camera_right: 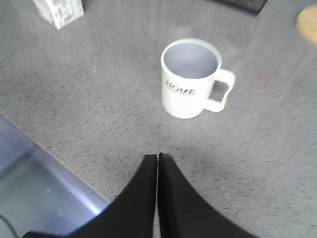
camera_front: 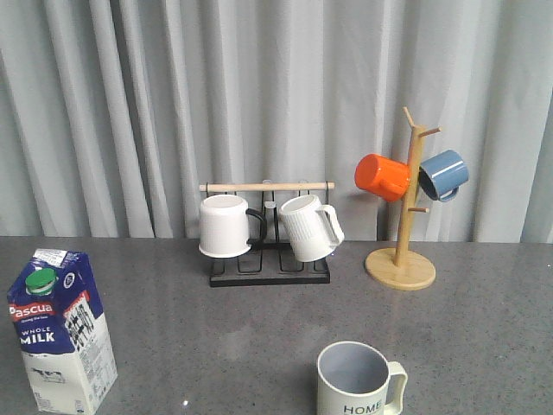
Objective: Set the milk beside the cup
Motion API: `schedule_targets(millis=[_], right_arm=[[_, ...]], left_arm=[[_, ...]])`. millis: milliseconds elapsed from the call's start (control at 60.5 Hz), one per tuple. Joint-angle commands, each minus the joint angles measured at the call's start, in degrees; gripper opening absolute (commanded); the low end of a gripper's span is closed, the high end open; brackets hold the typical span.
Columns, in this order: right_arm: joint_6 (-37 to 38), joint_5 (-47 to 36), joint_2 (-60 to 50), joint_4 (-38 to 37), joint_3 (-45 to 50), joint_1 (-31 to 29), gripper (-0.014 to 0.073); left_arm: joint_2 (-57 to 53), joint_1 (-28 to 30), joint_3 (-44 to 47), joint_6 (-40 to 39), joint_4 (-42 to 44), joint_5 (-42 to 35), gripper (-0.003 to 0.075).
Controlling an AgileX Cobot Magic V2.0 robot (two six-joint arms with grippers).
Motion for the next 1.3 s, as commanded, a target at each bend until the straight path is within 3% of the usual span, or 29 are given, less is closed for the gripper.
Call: schedule_targets(millis=[0,165,281,628,826,1288], right_arm=[[0.0,-5.5,-3.2,-0.8,2.0,-0.1,-0.0005],[0.3,-18.4,-9.2,-0.8,16.2,-0.1,-0.0005],[1.1,-23.2,-10.0,-0.7,23.8,-0.1,-0.0005],[1.2,-26.4,-10.0,0.3,28.6,-0.1,-0.0005],[1.2,-26.4,-10.0,0.3,28.6,-0.1,-0.0005],[1.2,-26.8,-10.0,0.3,28.6,-0.1,-0.0005]], left_arm=[[1.2,-0.2,-2.1,7.9,-7.2,-2.5,0.0349],[3.9,-0.2,-4.6,29.0,-23.4,4.8,0.0354],[8.1,-0.2,-9.6,35.5,-27.3,9.9,0.0395],[24.7,-0.2,-32.4,42.4,-27.0,24.1,0.0582],[33.5,-0.2,-43.0,49.2,-27.1,33.1,0.0586],[36.5,-0.2,-46.0,47.5,-29.8,33.0,0.0586]])
